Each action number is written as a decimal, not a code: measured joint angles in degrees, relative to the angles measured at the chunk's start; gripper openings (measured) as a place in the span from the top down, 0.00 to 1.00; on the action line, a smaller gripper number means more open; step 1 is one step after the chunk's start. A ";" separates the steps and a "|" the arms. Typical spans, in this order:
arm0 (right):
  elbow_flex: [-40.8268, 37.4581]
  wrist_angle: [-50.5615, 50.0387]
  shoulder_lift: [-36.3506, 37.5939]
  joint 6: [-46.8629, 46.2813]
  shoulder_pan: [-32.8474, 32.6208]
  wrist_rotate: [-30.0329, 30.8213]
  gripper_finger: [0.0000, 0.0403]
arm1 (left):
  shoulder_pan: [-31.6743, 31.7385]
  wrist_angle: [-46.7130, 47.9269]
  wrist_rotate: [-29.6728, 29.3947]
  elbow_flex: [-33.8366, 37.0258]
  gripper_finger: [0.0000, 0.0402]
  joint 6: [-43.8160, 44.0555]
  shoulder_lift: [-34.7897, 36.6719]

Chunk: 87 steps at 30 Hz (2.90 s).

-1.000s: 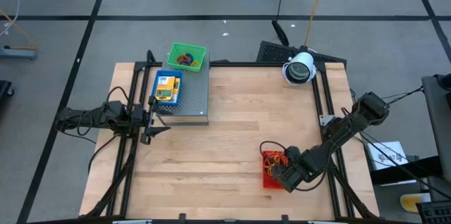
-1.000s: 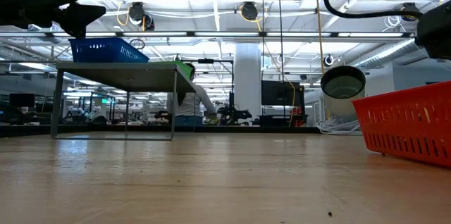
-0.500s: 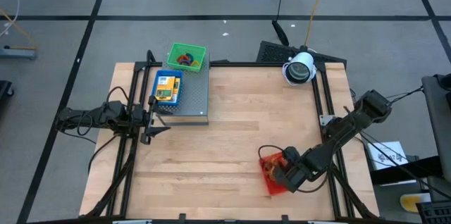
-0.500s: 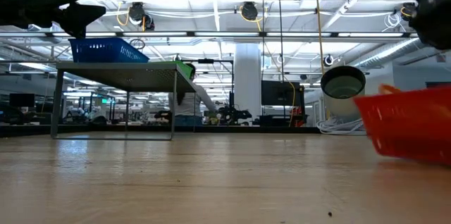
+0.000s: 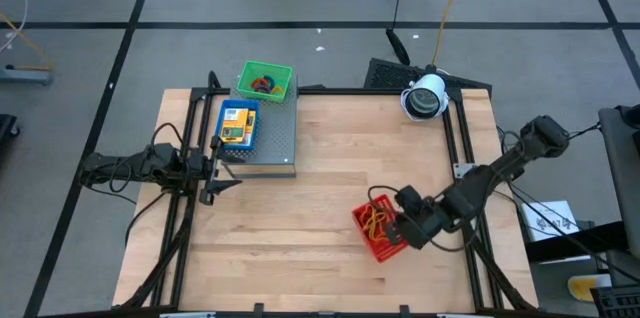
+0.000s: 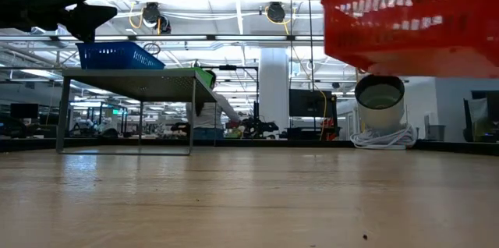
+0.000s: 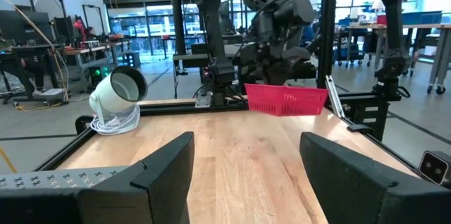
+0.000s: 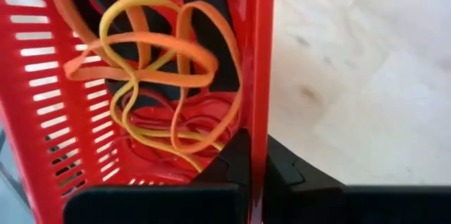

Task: Pick & Place Office Desk Supplies
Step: Put the red bin on the shelf with rubber bands

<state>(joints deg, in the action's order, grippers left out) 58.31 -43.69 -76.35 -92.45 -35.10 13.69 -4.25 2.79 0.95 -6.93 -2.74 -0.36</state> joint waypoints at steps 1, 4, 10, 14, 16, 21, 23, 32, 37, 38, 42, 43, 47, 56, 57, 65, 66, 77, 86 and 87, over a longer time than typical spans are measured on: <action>0.28 -0.01 0.08 1.34 0.88 -0.02 1.00 | -0.02 -0.02 0.00 -0.01 0.33 0.00 0.00; 1.14 0.10 0.19 5.09 4.12 -0.19 1.00 | -0.02 0.00 0.00 0.01 0.33 -0.02 0.00; 6.09 -0.52 -0.57 12.27 12.45 0.01 1.00 | -0.01 0.00 0.00 -0.01 0.33 0.00 0.00; 12.46 -1.01 -4.14 20.33 17.61 3.19 1.00 | 0.00 0.00 0.00 -0.01 0.33 -0.02 0.00; 17.06 -1.13 -7.05 24.65 20.28 3.67 1.00 | -0.01 0.00 0.00 -0.01 0.33 -0.02 0.00; 29.86 -3.45 -15.54 33.41 25.77 2.71 1.00 | 0.00 0.00 0.00 0.01 0.33 0.00 0.00; 35.62 -4.18 -19.06 36.39 27.41 2.69 1.00 | -0.02 0.00 0.00 -0.01 0.33 -0.02 0.00; 66.14 -18.40 -36.87 42.46 33.19 -0.49 1.00 | 0.00 0.00 0.00 -0.01 0.33 -0.02 0.00; 75.83 -19.95 -42.94 42.65 35.56 -3.39 1.00 | -0.01 -0.02 0.00 -0.01 0.33 -0.01 0.00; 76.77 -19.83 -43.71 42.67 35.90 -3.79 1.00 | -0.01 -0.01 0.00 -0.01 0.33 0.00 0.00; 76.25 -16.16 -44.03 43.66 37.15 -5.73 1.00 | -0.02 0.00 0.00 -0.01 0.33 -0.02 0.01; 76.25 -16.00 -44.03 44.55 37.55 -6.15 1.00 | -0.02 0.00 0.00 -0.01 0.33 0.00 0.00; 76.25 -14.02 -44.01 45.88 39.24 -6.30 1.00 | -0.01 0.00 0.00 -0.01 0.33 -0.02 0.01; 76.18 -9.17 -44.01 44.98 42.70 -5.98 1.00 | -0.02 -0.02 0.00 -0.01 0.33 -0.02 0.02; 76.18 -8.38 -44.01 44.42 42.94 -5.85 1.00 | 0.00 -0.01 0.00 -0.01 0.33 -0.02 0.00; 72.29 -4.50 -44.55 40.21 43.81 -3.38 1.00 | 0.00 0.00 0.00 -0.01 0.33 -0.02 0.00; 71.57 -4.23 -44.58 39.43 43.91 -3.39 1.00 | -0.02 0.00 0.00 -0.01 0.33 -0.02 0.02; 66.27 4.27 -44.53 36.94 44.03 -3.48 1.00 | 0.00 -0.02 0.00 -0.01 0.33 -0.02 0.00; 65.36 5.03 -44.53 36.94 44.03 -3.48 1.00 | 0.00 -0.01 0.00 -0.01 0.33 -0.01 0.01; 65.36 4.89 -44.53 36.78 44.05 -3.50 1.00 | 0.00 -0.02 0.00 -0.01 0.33 -0.02 0.00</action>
<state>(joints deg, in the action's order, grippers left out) 123.68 -38.80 -120.88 -55.67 8.95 10.20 -4.25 2.76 0.95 -6.94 -2.76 -0.36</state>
